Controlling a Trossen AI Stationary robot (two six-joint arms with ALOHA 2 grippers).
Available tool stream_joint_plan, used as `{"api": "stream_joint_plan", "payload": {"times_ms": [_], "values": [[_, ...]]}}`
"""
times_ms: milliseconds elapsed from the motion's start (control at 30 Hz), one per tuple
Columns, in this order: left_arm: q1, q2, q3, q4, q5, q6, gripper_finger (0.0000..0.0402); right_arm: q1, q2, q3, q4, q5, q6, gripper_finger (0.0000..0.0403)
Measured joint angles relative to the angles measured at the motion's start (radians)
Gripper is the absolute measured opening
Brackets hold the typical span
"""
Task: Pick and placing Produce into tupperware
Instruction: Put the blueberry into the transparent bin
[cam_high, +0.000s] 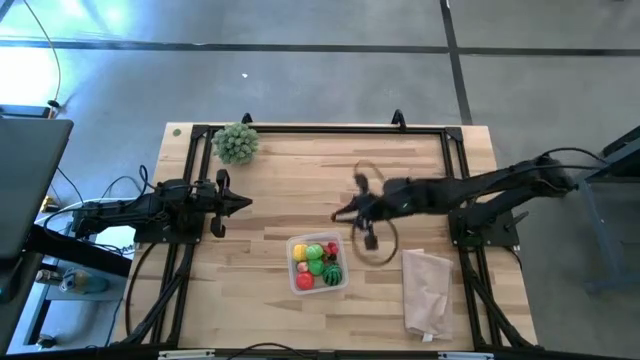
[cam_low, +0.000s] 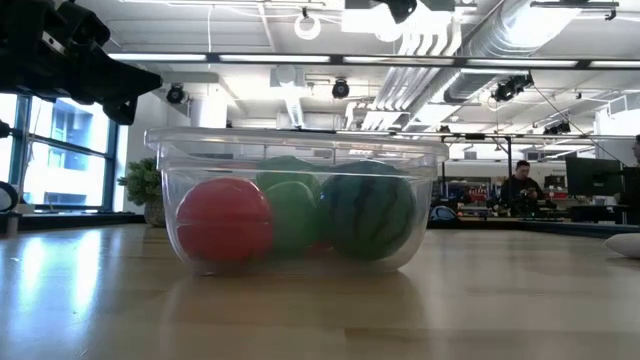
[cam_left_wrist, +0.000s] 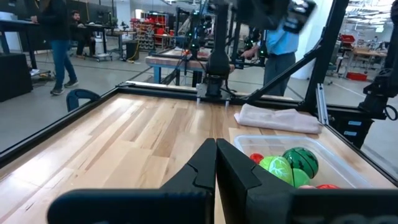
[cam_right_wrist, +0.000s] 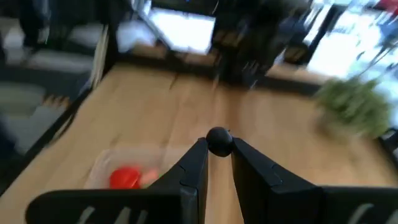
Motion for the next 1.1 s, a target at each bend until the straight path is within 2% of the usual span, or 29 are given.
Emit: {"api": "stream_joint_plan", "payload": {"times_ms": [300,533,1100], "values": [[0.000,0.000,0.000,0.000,0.001,0.000,0.0001,0.085,0.301,0.140,-0.253,-0.009,0.180,0.0051],[0.000,0.000,0.000,0.000,0.000,0.000,0.0001,0.106,0.450,0.187,-0.324,-0.044,0.250,0.0051],[0.000,0.000,0.000,0.000,0.000,0.000,0.0001,0.106,0.476,0.193,-0.344,-0.035,0.260,0.0051]]}}
